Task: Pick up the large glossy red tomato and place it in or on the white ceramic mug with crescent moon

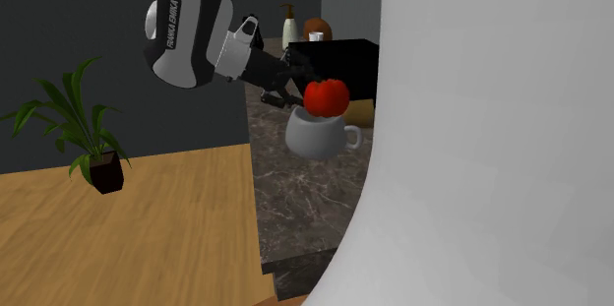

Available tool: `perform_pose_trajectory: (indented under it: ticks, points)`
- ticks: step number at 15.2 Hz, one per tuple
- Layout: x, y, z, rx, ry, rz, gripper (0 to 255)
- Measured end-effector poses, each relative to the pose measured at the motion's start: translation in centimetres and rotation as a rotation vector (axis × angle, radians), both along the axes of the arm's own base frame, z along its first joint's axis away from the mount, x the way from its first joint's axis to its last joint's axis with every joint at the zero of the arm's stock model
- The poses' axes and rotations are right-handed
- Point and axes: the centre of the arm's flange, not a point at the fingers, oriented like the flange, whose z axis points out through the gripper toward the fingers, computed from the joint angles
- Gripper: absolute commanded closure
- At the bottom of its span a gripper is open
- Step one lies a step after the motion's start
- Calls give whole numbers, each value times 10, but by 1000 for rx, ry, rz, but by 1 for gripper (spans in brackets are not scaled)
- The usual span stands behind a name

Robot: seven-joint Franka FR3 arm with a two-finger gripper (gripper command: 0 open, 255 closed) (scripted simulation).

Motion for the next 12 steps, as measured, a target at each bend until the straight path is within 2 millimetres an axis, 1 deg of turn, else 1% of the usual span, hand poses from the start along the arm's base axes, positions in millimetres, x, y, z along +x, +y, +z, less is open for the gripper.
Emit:
perform_pose_trajectory:
  ticks: [4,5,11,12]
  points:
    - [0,0,0,0,-2,1,255]
    - [1,1,1,-1,-5,2,0]
    - [0,-1,-2,0,2,-2,0]
    - [1,4,2,1,2,-2,0]
